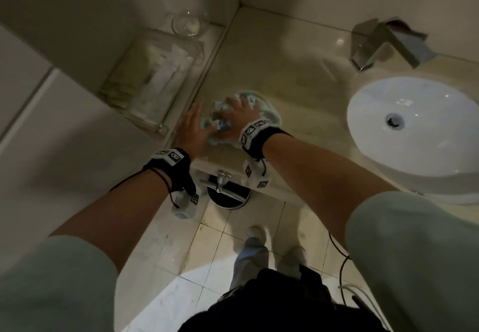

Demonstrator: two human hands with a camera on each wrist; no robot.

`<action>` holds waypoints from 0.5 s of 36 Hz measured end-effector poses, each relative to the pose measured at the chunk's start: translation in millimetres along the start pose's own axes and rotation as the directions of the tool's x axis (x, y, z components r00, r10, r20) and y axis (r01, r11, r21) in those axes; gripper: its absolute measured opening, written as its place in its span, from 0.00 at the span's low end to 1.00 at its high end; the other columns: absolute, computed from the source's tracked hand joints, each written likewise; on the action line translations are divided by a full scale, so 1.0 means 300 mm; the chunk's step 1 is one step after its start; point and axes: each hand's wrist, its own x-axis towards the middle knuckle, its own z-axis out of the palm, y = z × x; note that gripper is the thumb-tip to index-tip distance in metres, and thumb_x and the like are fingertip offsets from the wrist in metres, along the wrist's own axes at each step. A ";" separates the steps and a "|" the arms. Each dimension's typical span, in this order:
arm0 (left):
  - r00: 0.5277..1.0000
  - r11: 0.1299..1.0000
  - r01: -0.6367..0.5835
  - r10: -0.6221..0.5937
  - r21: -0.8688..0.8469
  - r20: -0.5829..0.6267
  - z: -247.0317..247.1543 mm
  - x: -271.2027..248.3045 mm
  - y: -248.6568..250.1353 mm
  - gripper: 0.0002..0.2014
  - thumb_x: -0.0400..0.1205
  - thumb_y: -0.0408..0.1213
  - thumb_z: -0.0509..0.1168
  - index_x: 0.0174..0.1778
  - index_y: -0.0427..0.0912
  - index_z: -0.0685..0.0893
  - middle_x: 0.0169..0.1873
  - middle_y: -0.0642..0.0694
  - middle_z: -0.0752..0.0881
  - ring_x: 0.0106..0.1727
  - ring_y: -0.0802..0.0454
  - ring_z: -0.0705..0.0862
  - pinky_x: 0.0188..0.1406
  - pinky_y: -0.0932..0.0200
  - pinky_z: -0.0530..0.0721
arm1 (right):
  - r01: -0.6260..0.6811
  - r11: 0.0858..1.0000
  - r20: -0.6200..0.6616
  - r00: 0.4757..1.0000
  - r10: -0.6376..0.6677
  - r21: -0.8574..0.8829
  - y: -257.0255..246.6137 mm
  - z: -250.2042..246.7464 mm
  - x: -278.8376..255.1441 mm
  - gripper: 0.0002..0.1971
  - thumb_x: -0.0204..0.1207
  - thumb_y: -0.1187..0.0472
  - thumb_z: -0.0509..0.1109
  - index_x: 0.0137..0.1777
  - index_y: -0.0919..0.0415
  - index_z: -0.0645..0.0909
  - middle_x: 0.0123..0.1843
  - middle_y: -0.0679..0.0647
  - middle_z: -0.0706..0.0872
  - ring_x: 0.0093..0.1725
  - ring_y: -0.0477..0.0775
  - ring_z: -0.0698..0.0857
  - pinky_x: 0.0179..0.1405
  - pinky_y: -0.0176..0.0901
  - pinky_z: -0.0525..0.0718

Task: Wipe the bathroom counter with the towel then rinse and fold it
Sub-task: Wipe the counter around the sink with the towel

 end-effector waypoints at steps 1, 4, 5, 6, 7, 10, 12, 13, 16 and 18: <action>1.000 1.000 0.005 -0.005 0.025 0.002 0.005 -0.002 -0.004 0.34 0.84 0.46 0.62 0.84 0.47 0.54 0.84 0.45 0.53 0.84 0.45 0.50 0.81 0.41 0.50 | 0.023 1.000 -0.007 1.000 -0.023 -0.005 -0.001 0.010 -0.017 0.39 0.63 0.23 0.63 0.76 0.32 0.64 0.82 0.48 0.56 0.81 0.66 0.54 0.75 0.76 0.53; 0.997 0.997 0.070 -0.071 0.026 0.044 0.025 -0.007 -0.006 0.33 0.85 0.50 0.59 0.84 0.48 0.52 0.84 0.45 0.52 0.84 0.45 0.50 0.81 0.42 0.50 | 0.052 0.998 -0.067 0.996 -0.055 -0.041 0.007 0.045 -0.075 0.35 0.62 0.25 0.66 0.72 0.30 0.70 0.81 0.48 0.60 0.80 0.64 0.57 0.75 0.74 0.54; 0.994 0.995 0.097 -0.099 0.039 0.056 0.033 -0.009 -0.002 0.34 0.85 0.51 0.58 0.84 0.48 0.52 0.84 0.44 0.52 0.84 0.44 0.51 0.81 0.42 0.51 | 0.057 0.997 -0.083 0.995 -0.062 -0.055 0.015 0.055 -0.094 0.34 0.62 0.25 0.66 0.70 0.29 0.70 0.81 0.48 0.60 0.81 0.64 0.58 0.75 0.74 0.54; 0.990 0.991 0.121 -0.125 0.065 0.065 0.042 -0.011 0.001 0.34 0.85 0.52 0.58 0.84 0.48 0.52 0.84 0.43 0.52 0.84 0.44 0.51 0.81 0.43 0.51 | 0.063 0.996 -0.090 0.994 -0.068 -0.060 0.026 0.063 -0.111 0.34 0.61 0.25 0.65 0.70 0.28 0.71 0.82 0.48 0.60 0.81 0.63 0.57 0.75 0.74 0.53; 0.986 0.985 0.142 -0.149 0.101 0.070 0.052 -0.015 0.004 0.34 0.85 0.52 0.57 0.84 0.47 0.52 0.84 0.42 0.53 0.84 0.43 0.51 0.81 0.44 0.51 | 0.065 0.996 -0.088 0.994 -0.070 -0.059 0.039 0.069 -0.130 0.34 0.61 0.24 0.65 0.70 0.28 0.71 0.82 0.48 0.59 0.81 0.63 0.57 0.75 0.74 0.53; 0.979 0.970 0.161 -0.181 0.182 0.095 0.087 -0.041 0.030 0.35 0.85 0.52 0.58 0.84 0.46 0.52 0.84 0.42 0.53 0.84 0.42 0.50 0.80 0.44 0.50 | 0.052 0.998 -0.067 0.996 -0.053 -0.021 0.085 0.084 -0.197 0.35 0.64 0.26 0.65 0.73 0.29 0.69 0.84 0.48 0.56 0.83 0.61 0.53 0.77 0.73 0.47; 0.976 0.964 0.153 -0.181 0.217 0.117 0.113 -0.061 0.049 0.35 0.84 0.52 0.59 0.84 0.47 0.51 0.84 0.45 0.52 0.84 0.43 0.49 0.80 0.43 0.48 | 0.028 1.000 -0.075 0.997 -0.027 0.003 0.117 0.100 -0.238 0.34 0.65 0.26 0.65 0.73 0.29 0.69 0.84 0.47 0.55 0.83 0.60 0.52 0.77 0.73 0.45; 0.976 0.961 0.140 -0.174 0.239 0.130 0.127 -0.071 0.058 0.35 0.84 0.52 0.59 0.84 0.47 0.51 0.84 0.46 0.51 0.84 0.43 0.49 0.80 0.42 0.48 | 0.015 1.000 -0.086 0.996 -0.014 0.010 0.135 0.108 -0.258 0.33 0.65 0.26 0.65 0.72 0.29 0.69 0.84 0.47 0.56 0.83 0.60 0.52 0.77 0.74 0.44; 0.974 0.942 0.101 -0.160 0.320 0.163 0.181 -0.095 0.090 0.35 0.85 0.53 0.57 0.84 0.48 0.50 0.84 0.48 0.48 0.84 0.43 0.48 0.80 0.41 0.46 | -0.023 0.999 -0.097 0.995 0.025 0.029 0.199 0.134 -0.315 0.33 0.65 0.26 0.66 0.71 0.29 0.71 0.84 0.47 0.57 0.83 0.59 0.53 0.76 0.75 0.46; 0.975 0.927 0.089 -0.156 0.365 0.160 0.211 -0.104 0.111 0.36 0.84 0.55 0.57 0.84 0.49 0.49 0.84 0.48 0.47 0.84 0.43 0.47 0.80 0.39 0.47 | -0.042 0.998 -0.099 0.994 0.046 0.044 0.238 0.147 -0.347 0.32 0.65 0.27 0.67 0.71 0.30 0.71 0.84 0.46 0.56 0.83 0.59 0.52 0.76 0.76 0.46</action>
